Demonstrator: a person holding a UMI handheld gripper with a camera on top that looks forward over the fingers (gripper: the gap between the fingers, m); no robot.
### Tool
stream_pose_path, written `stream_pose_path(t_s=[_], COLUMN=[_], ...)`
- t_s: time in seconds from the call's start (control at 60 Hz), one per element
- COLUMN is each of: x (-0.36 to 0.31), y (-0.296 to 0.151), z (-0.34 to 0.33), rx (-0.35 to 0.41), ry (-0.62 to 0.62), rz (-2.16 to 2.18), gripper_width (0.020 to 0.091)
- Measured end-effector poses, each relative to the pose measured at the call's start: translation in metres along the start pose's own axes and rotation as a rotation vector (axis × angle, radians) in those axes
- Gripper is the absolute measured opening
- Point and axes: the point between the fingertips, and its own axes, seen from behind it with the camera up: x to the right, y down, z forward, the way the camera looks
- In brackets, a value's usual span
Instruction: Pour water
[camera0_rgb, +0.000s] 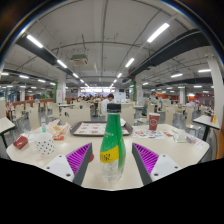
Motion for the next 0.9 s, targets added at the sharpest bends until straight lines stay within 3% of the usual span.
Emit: stream_pose_path(t_s=[0.1, 0.117, 0.167, 0.283, 0.417, 0.633, 0.8, 0.9], x=[-0.005, -0.007, -0.005, -0.003, -0.005, -0.012, -0.048, -0.097], y=[0.008, 0.010, 0.018, 0.015, 0.012, -0.003, -0.068, -0.078], z=[0.029, 0.034, 0.046, 0.049, 0.052, 0.055, 0.062, 0.076], rx=[-0.017, -0.024, -0.035, 0.003, 0.020, -0.024, 0.076, 0.141], ry=[-0.023, -0.029, -0.008, 0.025, 0.018, 0.020, 0.075, 0.098], rz=[0.020, 0.020, 0.014, 0.021, -0.011, -0.239, -0.824, -1.248], gripper_width=[0.0779, 0.0737, 0.0489, 0.0479, 0.0395, 0.0393, 0.0394, 0.0393])
